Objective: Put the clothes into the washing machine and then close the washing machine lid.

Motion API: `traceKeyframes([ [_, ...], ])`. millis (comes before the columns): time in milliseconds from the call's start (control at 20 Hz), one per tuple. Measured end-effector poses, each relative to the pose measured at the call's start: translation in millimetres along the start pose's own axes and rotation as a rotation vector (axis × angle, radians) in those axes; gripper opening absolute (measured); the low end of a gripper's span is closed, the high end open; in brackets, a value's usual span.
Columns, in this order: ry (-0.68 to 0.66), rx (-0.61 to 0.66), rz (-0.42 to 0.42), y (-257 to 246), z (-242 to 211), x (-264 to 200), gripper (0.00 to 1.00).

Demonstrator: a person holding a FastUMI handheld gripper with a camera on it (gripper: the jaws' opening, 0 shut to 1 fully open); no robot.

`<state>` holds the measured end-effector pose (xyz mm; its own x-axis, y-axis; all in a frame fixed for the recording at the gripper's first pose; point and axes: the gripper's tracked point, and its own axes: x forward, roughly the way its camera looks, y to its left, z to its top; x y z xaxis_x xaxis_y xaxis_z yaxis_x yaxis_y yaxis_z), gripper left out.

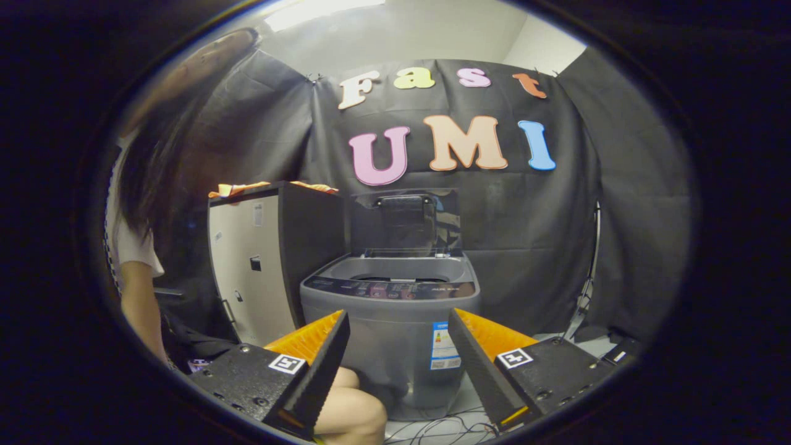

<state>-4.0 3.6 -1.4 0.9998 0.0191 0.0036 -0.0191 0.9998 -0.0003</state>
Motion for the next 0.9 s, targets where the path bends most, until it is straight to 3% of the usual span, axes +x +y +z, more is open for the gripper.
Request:
traceKeyframes([
  [450,0.003,0.001,-0.014,-2.3,-0.1,0.4,0.97],
  [650,-0.014,0.018,-0.083,-9.4,5.0,10.2,0.97],
  [900,-0.084,0.025,-0.053,23.0,66.8,57.3,0.97],
])
